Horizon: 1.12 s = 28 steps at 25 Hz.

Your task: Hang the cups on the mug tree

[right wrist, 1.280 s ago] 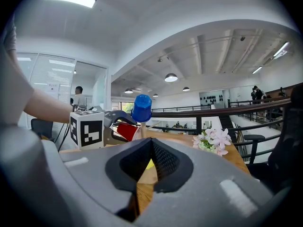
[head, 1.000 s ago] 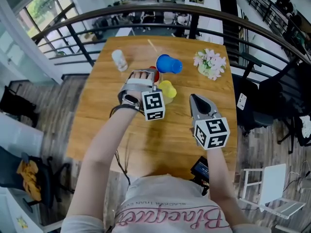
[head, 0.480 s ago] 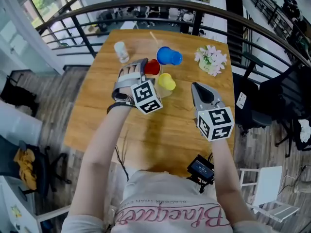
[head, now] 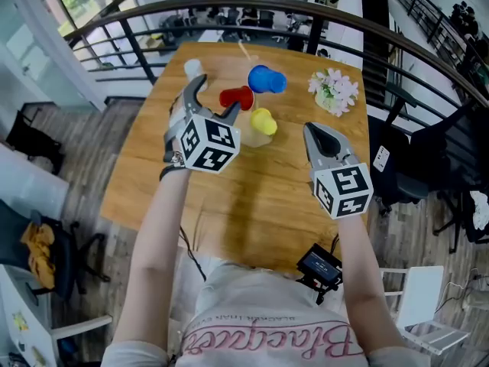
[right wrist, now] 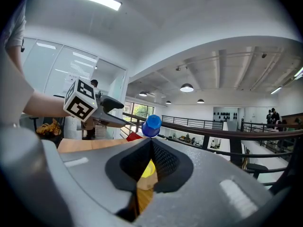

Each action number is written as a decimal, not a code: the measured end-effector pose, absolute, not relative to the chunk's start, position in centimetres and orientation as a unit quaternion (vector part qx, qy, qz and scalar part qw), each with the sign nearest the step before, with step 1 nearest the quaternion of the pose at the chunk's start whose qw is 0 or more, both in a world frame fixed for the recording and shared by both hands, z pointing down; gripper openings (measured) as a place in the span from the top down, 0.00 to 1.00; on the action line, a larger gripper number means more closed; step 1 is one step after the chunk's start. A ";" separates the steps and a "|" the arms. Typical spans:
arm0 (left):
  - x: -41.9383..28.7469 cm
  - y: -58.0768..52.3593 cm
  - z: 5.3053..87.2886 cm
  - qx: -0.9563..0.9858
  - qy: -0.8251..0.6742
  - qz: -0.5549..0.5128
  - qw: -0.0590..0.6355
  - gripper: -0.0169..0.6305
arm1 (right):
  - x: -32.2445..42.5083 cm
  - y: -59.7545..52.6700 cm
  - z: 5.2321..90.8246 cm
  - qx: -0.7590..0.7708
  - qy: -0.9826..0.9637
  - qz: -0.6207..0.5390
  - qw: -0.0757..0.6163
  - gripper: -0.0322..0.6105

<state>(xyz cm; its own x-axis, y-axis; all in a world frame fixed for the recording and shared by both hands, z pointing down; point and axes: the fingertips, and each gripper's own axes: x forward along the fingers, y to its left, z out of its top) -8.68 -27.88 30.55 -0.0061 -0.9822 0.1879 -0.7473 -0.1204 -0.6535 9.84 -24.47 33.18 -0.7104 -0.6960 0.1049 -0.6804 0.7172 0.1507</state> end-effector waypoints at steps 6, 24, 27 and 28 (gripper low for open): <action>-9.7 -25.8 29.2 -0.681 0.647 -0.279 0.198 0.35 | 9.3 -24.2 32.2 0.377 -0.922 -0.058 0.063 0.95; -12.3 -21.6 27.4 -0.726 0.643 -0.155 0.191 0.64 | 7.1 -22.6 29.5 0.435 -0.896 -0.074 0.046 0.95; -13.3 -21.3 26.6 -0.723 0.649 -0.129 0.197 0.80 | 6.8 -22.2 28.9 0.443 -0.892 -0.082 0.044 0.95; -13.6 -21.2 26.4 -0.723 0.651 -0.120 0.199 0.85 | 6.7 -22.1 28.7 0.445 -0.890 -0.085 0.044 0.95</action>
<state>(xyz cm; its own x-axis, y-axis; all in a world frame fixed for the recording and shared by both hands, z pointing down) -13.57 -21.22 26.39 0.1238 -0.9885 -0.0864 -0.8930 -0.0730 -0.4441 6.74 -22.07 28.71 -0.6002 -0.7998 0.0025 -0.7848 0.5896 0.1909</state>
